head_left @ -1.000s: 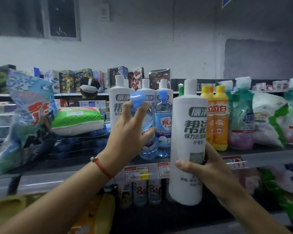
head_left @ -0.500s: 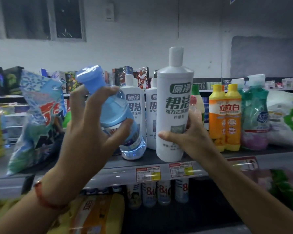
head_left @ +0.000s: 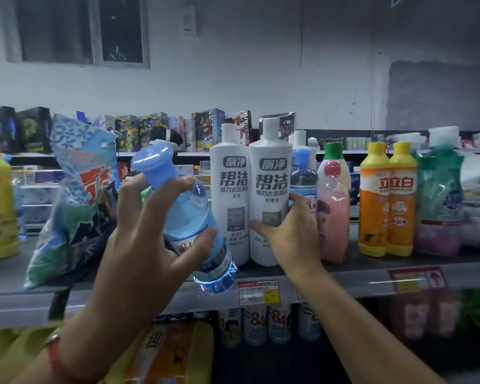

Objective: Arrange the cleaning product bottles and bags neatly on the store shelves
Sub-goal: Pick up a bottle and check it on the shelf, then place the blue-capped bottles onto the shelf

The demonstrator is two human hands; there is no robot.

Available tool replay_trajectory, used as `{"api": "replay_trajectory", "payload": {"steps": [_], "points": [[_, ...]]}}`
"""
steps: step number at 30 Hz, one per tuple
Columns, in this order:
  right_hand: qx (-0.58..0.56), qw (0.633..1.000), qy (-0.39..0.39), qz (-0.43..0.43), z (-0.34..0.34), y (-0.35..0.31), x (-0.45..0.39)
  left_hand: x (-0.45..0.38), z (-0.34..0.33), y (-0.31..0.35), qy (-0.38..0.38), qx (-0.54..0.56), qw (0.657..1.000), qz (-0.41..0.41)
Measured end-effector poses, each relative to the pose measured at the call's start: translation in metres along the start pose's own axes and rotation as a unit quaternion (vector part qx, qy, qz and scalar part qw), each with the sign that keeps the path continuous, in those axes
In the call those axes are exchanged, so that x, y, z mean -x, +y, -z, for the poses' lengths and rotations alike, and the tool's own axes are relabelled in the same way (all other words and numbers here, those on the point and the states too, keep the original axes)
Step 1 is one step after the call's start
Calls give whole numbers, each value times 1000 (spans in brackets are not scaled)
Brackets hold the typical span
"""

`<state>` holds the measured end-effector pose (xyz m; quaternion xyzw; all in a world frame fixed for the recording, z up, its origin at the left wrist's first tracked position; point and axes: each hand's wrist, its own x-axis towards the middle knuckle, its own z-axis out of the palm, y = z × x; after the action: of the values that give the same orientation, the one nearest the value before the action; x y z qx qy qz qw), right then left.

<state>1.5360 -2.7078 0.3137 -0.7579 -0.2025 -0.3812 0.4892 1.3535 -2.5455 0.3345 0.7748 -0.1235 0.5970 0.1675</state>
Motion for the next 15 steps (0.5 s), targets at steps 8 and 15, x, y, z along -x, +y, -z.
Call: {"api": "replay_trajectory", "payload": {"steps": [8,15], "points": [[86,996,-13,-18,-16,7,6,9,-13,-3,-8,16,1000,15],[7,998,-62,24,13,-9,51,15,-20,-4,-36,116,989,88]]}}
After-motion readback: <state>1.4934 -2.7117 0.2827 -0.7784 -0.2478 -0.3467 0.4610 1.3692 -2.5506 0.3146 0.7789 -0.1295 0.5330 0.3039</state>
